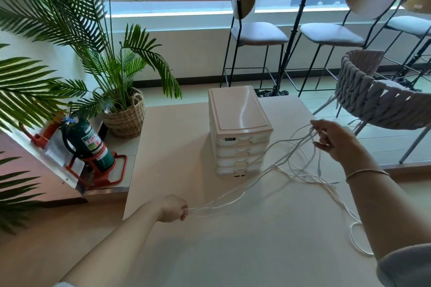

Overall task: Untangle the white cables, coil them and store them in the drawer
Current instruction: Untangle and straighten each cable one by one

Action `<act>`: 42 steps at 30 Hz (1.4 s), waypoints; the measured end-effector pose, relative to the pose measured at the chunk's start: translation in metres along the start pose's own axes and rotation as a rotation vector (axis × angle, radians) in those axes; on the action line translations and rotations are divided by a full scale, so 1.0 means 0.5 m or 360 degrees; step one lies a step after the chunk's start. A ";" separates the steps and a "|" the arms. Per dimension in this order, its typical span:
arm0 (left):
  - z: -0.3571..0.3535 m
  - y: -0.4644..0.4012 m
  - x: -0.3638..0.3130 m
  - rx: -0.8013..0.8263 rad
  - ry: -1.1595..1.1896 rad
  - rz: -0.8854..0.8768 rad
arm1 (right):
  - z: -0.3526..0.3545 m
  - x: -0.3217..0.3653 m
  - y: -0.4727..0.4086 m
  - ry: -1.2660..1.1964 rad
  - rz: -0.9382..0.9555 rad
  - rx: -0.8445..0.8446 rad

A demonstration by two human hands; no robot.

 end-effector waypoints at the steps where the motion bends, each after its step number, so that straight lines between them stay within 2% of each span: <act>1: -0.005 -0.001 0.004 0.0004 -0.0013 0.0002 | 0.002 -0.015 -0.002 -0.0060 -0.0035 0.0012; 4: -0.005 0.003 -0.001 0.0002 -0.0018 -0.0018 | 0.005 -0.025 -0.004 -0.0400 -0.0050 0.0017; 9: 0.004 0.007 -0.013 0.0009 -0.0012 -0.0030 | 0.004 0.023 -0.019 -0.0755 0.0111 -0.0126; 13: 0.003 0.010 -0.004 -0.0004 -0.0032 -0.0017 | 0.000 0.026 -0.020 -0.1066 0.0108 -0.0082; 15: -0.003 0.008 0.007 0.0007 -0.0051 -0.0003 | -0.005 0.024 -0.016 -0.0967 0.0075 0.0012; 20: -0.011 0.010 0.004 0.0048 -0.0082 -0.0013 | 0.016 0.018 -0.014 -0.0038 -0.0124 0.0036; 25: -0.006 0.014 0.006 0.0019 -0.0100 -0.0007 | 0.087 0.059 -0.033 -0.0070 -0.0043 -0.0277; 27: -0.009 0.012 0.001 0.0048 -0.0122 0.0006 | 0.081 0.067 -0.039 -0.0176 0.0001 -0.0316; 28: -0.014 0.011 -0.004 0.0075 -0.0143 0.0012 | 0.066 0.066 -0.035 -0.0091 0.0005 -0.0283; 32: -0.016 0.012 -0.016 0.0088 -0.0169 -0.0006 | -0.022 0.031 0.002 0.1095 -0.0144 0.0286; 33: -0.016 0.012 -0.015 0.0085 -0.0167 -0.0010 | -0.020 0.034 0.004 0.1221 -0.0158 0.0295; 35: -0.016 0.014 -0.014 0.0087 -0.0183 -0.0002 | 0.011 0.087 0.003 0.1140 -0.0004 -0.0009; 37: -0.016 0.014 -0.014 0.0084 -0.0178 0.0005 | 0.042 0.143 0.002 0.0827 0.0217 -0.0326; 39: -0.015 0.012 -0.018 0.0078 -0.0165 0.0003 | 0.042 0.170 0.004 0.0501 0.0384 -0.0389; 42: -0.012 0.013 -0.019 0.0068 -0.0149 0.0009 | 0.037 0.134 -0.019 0.0210 0.0288 -0.0314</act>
Point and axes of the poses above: each hand's wrist, its own y-axis away from the middle knuckle, its own z-axis out of the back of the hand, x = y × z, the point moved 9 cm from there along -y, towards the middle knuckle, and after that the axes turned 6 degrees about z, right-handed, at the moved point
